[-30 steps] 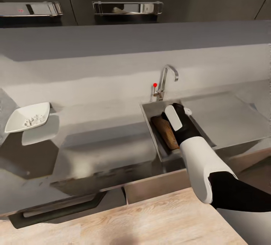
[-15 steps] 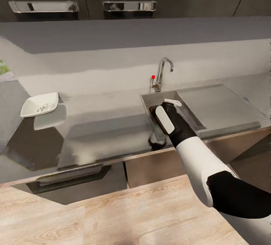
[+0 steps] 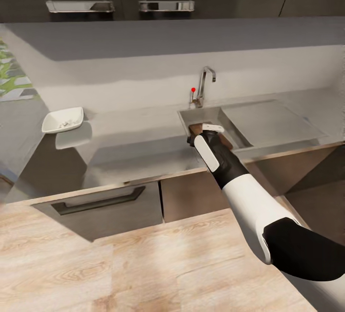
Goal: In the kitchen, take the Vidalia onion out of the sink, dice it on the chopping board with the paring knife, put the diced onion into the bowl on the countertop, then place both the paring knife and the chopping board into the sink.
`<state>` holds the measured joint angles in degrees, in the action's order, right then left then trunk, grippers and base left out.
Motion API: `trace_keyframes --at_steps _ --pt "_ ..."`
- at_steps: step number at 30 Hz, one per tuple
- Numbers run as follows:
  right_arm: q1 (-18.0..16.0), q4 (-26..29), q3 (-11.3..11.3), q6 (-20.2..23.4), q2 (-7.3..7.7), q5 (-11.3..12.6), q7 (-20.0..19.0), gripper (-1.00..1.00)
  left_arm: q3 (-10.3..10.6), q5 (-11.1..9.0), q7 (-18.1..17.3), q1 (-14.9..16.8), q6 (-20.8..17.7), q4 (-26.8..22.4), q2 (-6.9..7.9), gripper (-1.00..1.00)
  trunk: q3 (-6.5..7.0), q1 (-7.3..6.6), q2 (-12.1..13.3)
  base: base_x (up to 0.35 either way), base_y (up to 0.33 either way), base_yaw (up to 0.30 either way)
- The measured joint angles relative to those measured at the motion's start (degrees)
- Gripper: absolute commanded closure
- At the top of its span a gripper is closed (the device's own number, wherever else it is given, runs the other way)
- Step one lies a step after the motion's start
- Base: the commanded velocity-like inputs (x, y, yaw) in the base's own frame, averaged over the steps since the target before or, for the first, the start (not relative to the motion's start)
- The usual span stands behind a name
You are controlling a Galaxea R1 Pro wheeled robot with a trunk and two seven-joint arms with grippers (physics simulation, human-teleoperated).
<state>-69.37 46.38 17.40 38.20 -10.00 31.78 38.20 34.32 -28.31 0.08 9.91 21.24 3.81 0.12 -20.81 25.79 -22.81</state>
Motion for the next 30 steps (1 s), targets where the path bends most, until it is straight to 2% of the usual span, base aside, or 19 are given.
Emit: trace_keyframes --at_steps 23,30 --pt "0.0 -1.36 -0.01 -0.03 0.0 -0.16 -0.96 -1.0 0.0 -0.02 0.0 0.0 -0.01 -0.01 0.0 -1.0 0.0 0.0 0.0 -0.338 0.0 0.0" --pt "0.0 -5.61 -0.03 -0.47 0.0 -0.41 -6.2 -1.0 0.0 -0.02 0.0 -0.01 -0.01 -0.02 0.0 -1.0 0.0 0.0 0.0 -0.302 0.0 0.0"
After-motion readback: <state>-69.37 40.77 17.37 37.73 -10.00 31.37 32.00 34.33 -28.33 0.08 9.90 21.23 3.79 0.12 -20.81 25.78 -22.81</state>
